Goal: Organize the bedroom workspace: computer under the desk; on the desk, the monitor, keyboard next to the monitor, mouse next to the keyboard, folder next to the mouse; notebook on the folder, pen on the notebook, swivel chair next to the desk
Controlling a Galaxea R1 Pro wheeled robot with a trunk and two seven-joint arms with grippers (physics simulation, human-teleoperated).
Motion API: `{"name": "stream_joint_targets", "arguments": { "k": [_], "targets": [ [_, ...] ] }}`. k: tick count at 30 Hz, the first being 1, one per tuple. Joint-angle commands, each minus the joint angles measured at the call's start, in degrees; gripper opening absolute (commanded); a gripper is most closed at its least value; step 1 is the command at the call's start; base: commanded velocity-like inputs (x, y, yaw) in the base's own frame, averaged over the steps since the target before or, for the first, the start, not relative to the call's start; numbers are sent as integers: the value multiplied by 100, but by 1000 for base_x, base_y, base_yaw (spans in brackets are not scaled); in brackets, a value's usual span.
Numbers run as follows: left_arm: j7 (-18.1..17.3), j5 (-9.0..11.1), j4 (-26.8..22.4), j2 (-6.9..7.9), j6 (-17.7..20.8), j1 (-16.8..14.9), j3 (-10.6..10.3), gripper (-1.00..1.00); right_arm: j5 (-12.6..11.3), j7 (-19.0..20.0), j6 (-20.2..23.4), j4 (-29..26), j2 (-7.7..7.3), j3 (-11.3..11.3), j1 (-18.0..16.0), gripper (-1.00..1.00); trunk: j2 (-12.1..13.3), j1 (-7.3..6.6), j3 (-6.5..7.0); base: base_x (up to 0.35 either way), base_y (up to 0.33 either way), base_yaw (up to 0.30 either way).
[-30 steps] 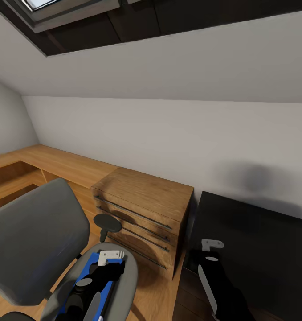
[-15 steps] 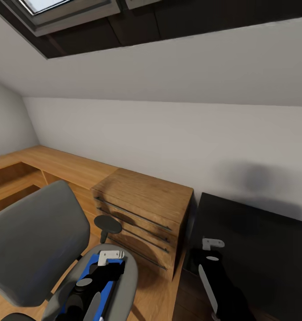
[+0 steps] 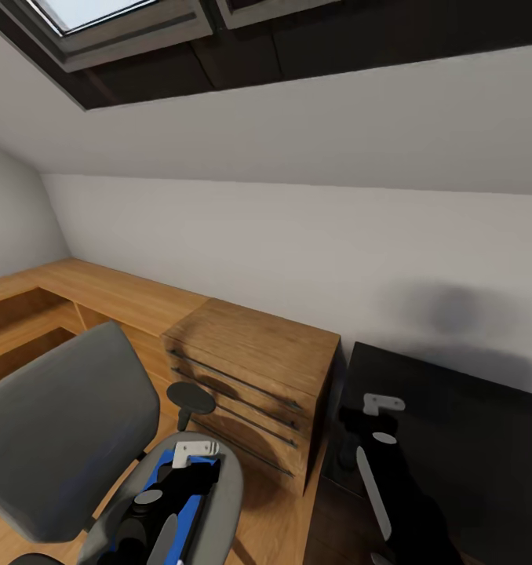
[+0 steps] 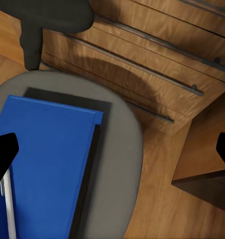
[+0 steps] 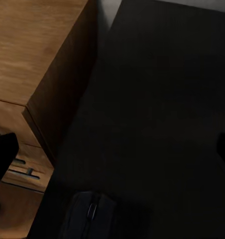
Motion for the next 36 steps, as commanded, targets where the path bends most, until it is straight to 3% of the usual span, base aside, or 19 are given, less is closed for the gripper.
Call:
{"name": "stream_joint_targets", "arguments": {
  "k": [1, 13, 36],
  "targets": [
    [52, 61, -7, 1, 21, -4, -6, 100, 13, -6, 37, -27, 5, -3, 3, 100, -4, 0, -7, 0, 0, 0],
    [52, 64, 7, 16, 23, -3, 1, 100, -14, -5, 16, -258, 63, 26, 25, 100, -4, 0, -7, 0, 0, 0],
    [43, 74, 20, 19, 25, -5, 20, 100, -16, 4, -9, -246, 62, 9, 26, 100, -4, 0, -13, -292, 112, -195]
  ]
}}
